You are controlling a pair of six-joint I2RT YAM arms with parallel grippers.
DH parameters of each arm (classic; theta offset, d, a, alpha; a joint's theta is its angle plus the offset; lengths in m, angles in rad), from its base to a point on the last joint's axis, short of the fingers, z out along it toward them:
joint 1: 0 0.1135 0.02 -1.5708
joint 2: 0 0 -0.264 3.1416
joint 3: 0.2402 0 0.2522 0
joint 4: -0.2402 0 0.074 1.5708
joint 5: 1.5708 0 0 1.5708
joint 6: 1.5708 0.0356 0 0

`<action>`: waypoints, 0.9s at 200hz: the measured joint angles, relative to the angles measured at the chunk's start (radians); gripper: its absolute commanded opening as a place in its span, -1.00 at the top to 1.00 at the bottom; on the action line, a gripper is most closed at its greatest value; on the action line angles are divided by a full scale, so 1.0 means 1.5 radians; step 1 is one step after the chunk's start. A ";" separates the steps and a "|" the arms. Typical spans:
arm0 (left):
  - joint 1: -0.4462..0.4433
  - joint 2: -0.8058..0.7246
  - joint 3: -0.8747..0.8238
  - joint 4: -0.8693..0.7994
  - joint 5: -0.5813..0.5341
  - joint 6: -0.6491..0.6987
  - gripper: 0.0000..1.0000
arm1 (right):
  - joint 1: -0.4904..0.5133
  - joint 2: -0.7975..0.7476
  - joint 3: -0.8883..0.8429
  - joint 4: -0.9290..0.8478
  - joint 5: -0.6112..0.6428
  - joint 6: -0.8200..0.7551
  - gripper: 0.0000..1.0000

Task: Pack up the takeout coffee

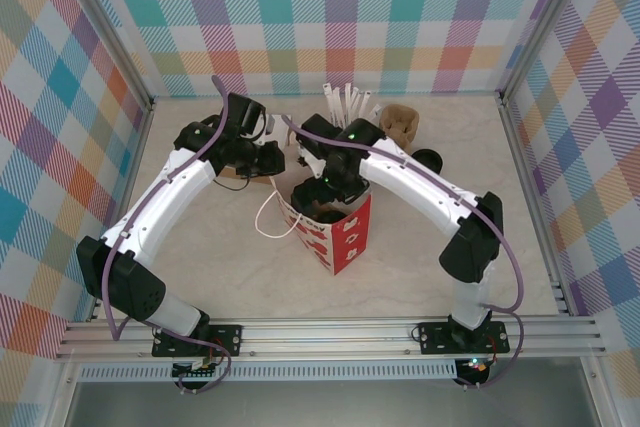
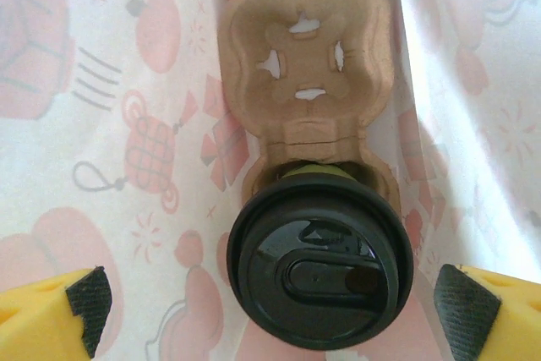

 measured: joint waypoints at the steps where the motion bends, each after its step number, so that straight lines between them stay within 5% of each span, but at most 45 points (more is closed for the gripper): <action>1: 0.000 0.000 0.000 0.000 0.000 0.000 0.67 | 0.000 -0.001 0.001 -0.001 0.000 0.000 -1.00; 180: 0.000 0.000 0.000 0.000 0.000 -0.002 0.67 | -0.022 -0.118 0.078 -0.055 0.015 0.005 -1.00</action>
